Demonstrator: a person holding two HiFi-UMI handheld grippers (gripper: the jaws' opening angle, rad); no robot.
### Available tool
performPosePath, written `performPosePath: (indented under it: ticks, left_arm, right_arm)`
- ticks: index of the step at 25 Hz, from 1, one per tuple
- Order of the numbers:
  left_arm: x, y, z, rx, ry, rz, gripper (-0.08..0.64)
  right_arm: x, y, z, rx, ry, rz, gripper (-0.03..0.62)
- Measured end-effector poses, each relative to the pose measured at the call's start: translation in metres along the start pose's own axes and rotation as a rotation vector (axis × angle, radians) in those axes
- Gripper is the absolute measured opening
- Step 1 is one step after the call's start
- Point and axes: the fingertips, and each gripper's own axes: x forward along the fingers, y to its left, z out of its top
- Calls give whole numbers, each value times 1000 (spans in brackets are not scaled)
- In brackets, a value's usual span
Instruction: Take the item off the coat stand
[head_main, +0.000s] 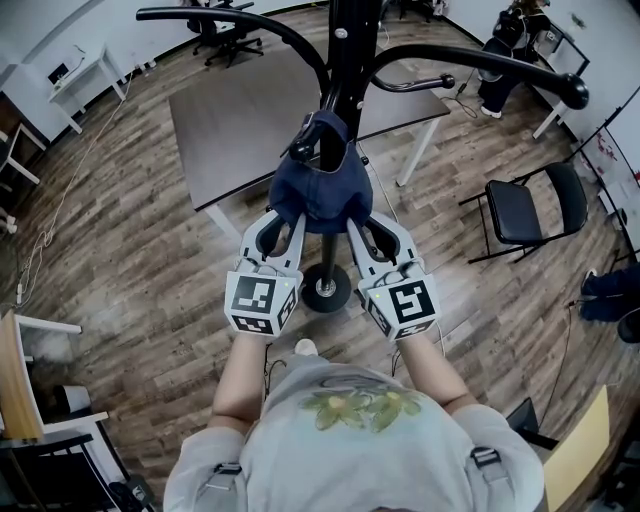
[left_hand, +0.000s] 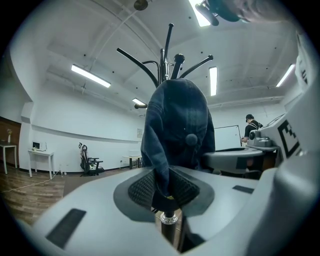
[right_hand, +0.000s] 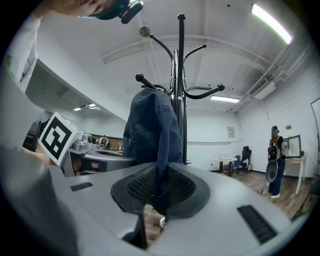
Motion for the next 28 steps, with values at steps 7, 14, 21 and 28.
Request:
performPosePath:
  ticks: [7, 14, 21, 28]
  left_arm:
    - [-7, -5, 3, 0, -7, 28, 79]
    - [-19, -10, 8, 12, -20, 59, 78]
    - [-29, -11, 23, 42, -47, 88, 79]
    - [-43, -18, 33, 41, -73, 105, 80]
  right_arm:
    - [-6, 2, 4, 8, -8, 18, 54]
    - [-14, 8, 8, 16, -27, 44, 54]
    - [-16, 15, 25, 0, -59, 79, 54]
    - [-26, 20, 36, -9, -80, 86, 54]
